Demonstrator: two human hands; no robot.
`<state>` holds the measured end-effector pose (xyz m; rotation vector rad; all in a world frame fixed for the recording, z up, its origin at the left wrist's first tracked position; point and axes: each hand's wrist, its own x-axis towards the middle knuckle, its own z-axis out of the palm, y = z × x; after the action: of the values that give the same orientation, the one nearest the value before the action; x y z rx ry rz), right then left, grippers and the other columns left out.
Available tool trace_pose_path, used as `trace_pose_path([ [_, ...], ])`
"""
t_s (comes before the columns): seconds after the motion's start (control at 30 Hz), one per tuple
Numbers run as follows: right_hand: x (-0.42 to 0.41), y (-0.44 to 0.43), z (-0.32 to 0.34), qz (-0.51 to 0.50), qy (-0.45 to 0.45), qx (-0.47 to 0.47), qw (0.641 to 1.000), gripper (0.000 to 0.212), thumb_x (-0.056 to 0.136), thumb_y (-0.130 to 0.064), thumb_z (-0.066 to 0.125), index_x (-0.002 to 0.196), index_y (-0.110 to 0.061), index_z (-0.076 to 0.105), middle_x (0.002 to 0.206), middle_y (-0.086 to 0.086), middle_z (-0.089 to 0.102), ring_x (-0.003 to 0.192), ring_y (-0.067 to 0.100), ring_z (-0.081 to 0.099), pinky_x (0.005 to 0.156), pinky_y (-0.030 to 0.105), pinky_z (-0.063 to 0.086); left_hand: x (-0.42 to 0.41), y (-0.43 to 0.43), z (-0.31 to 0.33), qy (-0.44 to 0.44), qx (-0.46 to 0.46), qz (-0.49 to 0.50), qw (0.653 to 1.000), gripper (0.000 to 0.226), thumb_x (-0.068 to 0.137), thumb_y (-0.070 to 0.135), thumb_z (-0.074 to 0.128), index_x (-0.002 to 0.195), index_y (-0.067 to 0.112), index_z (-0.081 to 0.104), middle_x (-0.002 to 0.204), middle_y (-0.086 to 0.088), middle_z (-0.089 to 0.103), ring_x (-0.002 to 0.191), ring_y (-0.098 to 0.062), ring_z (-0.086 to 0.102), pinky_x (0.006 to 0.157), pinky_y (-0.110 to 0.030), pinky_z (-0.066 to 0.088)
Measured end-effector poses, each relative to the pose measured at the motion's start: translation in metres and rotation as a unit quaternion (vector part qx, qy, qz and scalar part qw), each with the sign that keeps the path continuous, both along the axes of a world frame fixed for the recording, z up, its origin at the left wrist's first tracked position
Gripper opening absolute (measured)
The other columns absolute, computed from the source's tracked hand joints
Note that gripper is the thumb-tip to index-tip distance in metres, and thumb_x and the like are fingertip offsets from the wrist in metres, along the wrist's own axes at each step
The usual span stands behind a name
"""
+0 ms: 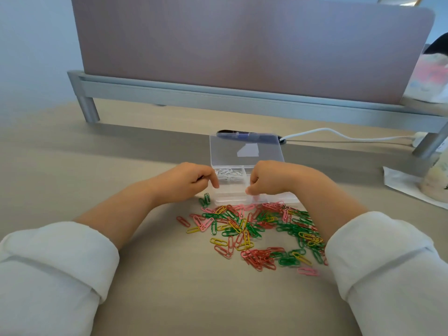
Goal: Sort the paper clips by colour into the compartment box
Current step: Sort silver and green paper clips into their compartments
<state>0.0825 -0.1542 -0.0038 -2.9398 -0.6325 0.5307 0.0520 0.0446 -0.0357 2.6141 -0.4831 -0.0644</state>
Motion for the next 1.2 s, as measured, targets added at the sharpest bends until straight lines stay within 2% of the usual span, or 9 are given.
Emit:
trace_pose_path([
  [0.07, -0.001, 0.002, 0.001, -0.005, 0.016, -0.012, 1.0, 0.028, 0.09, -0.025, 0.053, 0.081, -0.001, 0.064, 0.067, 0.008, 0.047, 0.058, 0.021, 0.04, 0.052, 0.026, 0.03, -0.002, 0.001, 0.001, 0.014, -0.012, -0.002, 1.0, 0.031, 0.092, 0.007, 0.037, 0.093, 0.03, 0.058, 0.055, 0.007, 0.041, 0.046, -0.004, 0.037, 0.049, -0.015, 0.033],
  [0.13, -0.002, 0.003, 0.003, -0.011, 0.024, -0.026, 0.999, 0.029, 0.089, -0.023, 0.054, 0.063, -0.008, 0.051, 0.057, 0.005, 0.04, 0.05, 0.02, 0.034, 0.048, 0.024, 0.027, -0.002, 0.005, 0.003, 0.016, -0.024, 0.01, 1.0, 0.024, 0.094, 0.01, 0.035, 0.099, 0.026, 0.052, 0.058, 0.007, 0.045, 0.049, -0.004, 0.038, 0.05, -0.015, 0.033],
  [0.2, -0.002, 0.004, 0.005, -0.017, 0.027, -0.034, 0.999, 0.034, 0.088, -0.024, 0.054, 0.059, -0.012, 0.044, 0.053, 0.002, 0.038, 0.046, 0.018, 0.031, 0.047, 0.023, 0.027, 0.0, 0.01, 0.004, 0.022, -0.002, 0.027, 0.999, 0.018, 0.096, 0.012, 0.032, 0.1, 0.023, 0.045, 0.068, 0.007, 0.054, 0.061, -0.004, 0.046, 0.058, -0.02, 0.036],
  [0.3, -0.004, 0.006, 0.005, -0.022, 0.026, -0.04, 0.999, 0.034, 0.088, -0.025, 0.055, 0.058, -0.012, 0.046, 0.054, 0.002, 0.039, 0.046, 0.018, 0.033, 0.047, 0.023, 0.028, 0.002, 0.015, 0.003, 0.042, 0.056, 0.042, 0.997, 0.019, 0.095, 0.009, 0.03, 0.098, 0.02, 0.045, 0.078, 0.006, 0.059, 0.073, -0.011, 0.051, 0.063, -0.019, 0.038],
  [0.4, -0.005, 0.007, 0.007, -0.028, 0.032, -0.046, 0.998, 0.034, 0.088, -0.025, 0.056, 0.058, -0.013, 0.046, 0.054, 0.001, 0.039, 0.046, 0.017, 0.033, 0.047, 0.023, 0.028, 0.002, 0.013, 0.003, 0.052, 0.086, 0.05, 0.994, 0.024, 0.093, 0.008, 0.033, 0.096, 0.021, 0.054, 0.077, 0.006, 0.053, 0.076, -0.015, 0.048, 0.061, -0.019, 0.036],
  [0.57, -0.008, 0.007, 0.009, -0.035, 0.036, -0.048, 0.998, 0.034, 0.089, -0.025, 0.056, 0.058, -0.015, 0.048, 0.055, 0.002, 0.04, 0.046, 0.016, 0.033, 0.046, 0.023, 0.029, 0.0, 0.011, 0.003, 0.028, 0.097, 0.003, 0.995, 0.015, 0.094, 0.025, 0.047, 0.101, 0.024, 0.06, 0.066, 0.018, 0.046, 0.061, 0.002, 0.044, 0.057, -0.013, 0.032],
  [0.63, -0.009, 0.007, 0.008, -0.038, 0.034, -0.046, 0.998, 0.033, 0.088, -0.025, 0.056, 0.058, -0.014, 0.047, 0.055, 0.002, 0.04, 0.046, 0.017, 0.034, 0.047, 0.023, 0.029, -0.001, 0.012, 0.002, 0.007, 0.111, -0.011, 0.994, 0.014, 0.089, 0.032, 0.057, 0.103, 0.028, 0.06, 0.061, 0.014, 0.044, 0.057, 0.001, 0.042, 0.054, -0.014, 0.03],
  [0.73, -0.01, 0.008, 0.008, -0.041, 0.032, -0.045, 0.998, 0.031, 0.088, -0.024, 0.056, 0.06, -0.013, 0.048, 0.056, 0.002, 0.041, 0.047, 0.017, 0.034, 0.047, 0.023, 0.03, -0.001, 0.012, 0.003, -0.018, 0.124, -0.02, 0.992, 0.015, 0.086, 0.03, 0.062, 0.101, 0.029, 0.064, 0.061, 0.011, 0.043, 0.057, -0.001, 0.042, 0.053, -0.013, 0.03],
  [1.2, -0.017, 0.009, 0.01, -0.044, 0.03, -0.053, 0.997, 0.032, 0.088, -0.022, 0.056, 0.058, -0.013, 0.048, 0.054, 0.002, 0.04, 0.046, 0.016, 0.033, 0.046, 0.023, 0.03, -0.001, 0.011, 0.005, 0.066, 0.121, -0.034, 0.99, 0.006, 0.09, 0.028, 0.056, 0.087, 0.023, 0.056, 0.071, 0.014, 0.047, 0.062, -0.003, 0.042, 0.056, -0.015, 0.032],
])
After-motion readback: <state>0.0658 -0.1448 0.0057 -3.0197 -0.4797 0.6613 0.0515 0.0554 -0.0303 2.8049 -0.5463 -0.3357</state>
